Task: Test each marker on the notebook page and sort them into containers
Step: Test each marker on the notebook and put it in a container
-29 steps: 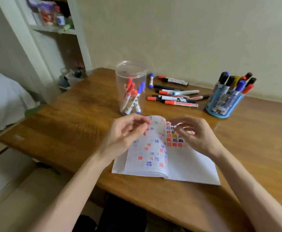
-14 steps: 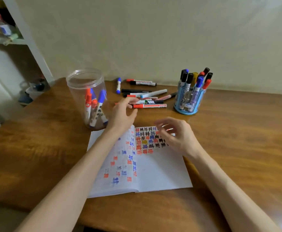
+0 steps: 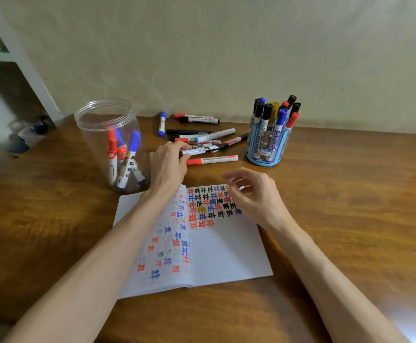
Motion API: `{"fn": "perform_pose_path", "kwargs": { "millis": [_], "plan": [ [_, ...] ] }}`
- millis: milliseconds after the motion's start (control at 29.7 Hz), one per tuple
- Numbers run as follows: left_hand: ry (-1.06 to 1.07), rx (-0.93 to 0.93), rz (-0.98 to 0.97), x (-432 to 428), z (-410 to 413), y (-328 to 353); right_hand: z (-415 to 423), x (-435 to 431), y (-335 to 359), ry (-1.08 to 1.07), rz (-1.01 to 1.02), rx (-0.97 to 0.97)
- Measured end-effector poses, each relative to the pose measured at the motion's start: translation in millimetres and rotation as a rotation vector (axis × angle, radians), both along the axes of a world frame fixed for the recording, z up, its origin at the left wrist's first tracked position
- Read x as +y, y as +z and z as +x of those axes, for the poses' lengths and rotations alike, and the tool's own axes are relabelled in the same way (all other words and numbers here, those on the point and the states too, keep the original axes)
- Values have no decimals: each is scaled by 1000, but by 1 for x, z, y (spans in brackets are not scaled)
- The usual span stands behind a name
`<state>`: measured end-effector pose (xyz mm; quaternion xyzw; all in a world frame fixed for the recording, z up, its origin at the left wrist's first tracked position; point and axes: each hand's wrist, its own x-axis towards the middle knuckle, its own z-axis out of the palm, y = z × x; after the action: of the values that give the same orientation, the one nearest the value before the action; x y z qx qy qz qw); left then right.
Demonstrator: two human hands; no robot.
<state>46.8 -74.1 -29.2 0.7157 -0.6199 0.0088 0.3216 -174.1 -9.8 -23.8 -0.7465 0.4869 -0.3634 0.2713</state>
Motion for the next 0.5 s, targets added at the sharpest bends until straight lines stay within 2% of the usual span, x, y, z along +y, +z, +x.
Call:
{"fn": "perform_pose_path", "kwargs": {
  "millis": [235, 336, 504],
  "plan": [
    [-255, 475, -235, 38, 0, 20, 1, -1, -5, -39, -87, -69],
    [-375, 600, -329, 59, -6, 33, 3, 0, -7, -40, -81, -77],
    [-560, 784, -281, 82, -19, 46, 6, 5, -3, -28, -28, -35]
  ]
}}
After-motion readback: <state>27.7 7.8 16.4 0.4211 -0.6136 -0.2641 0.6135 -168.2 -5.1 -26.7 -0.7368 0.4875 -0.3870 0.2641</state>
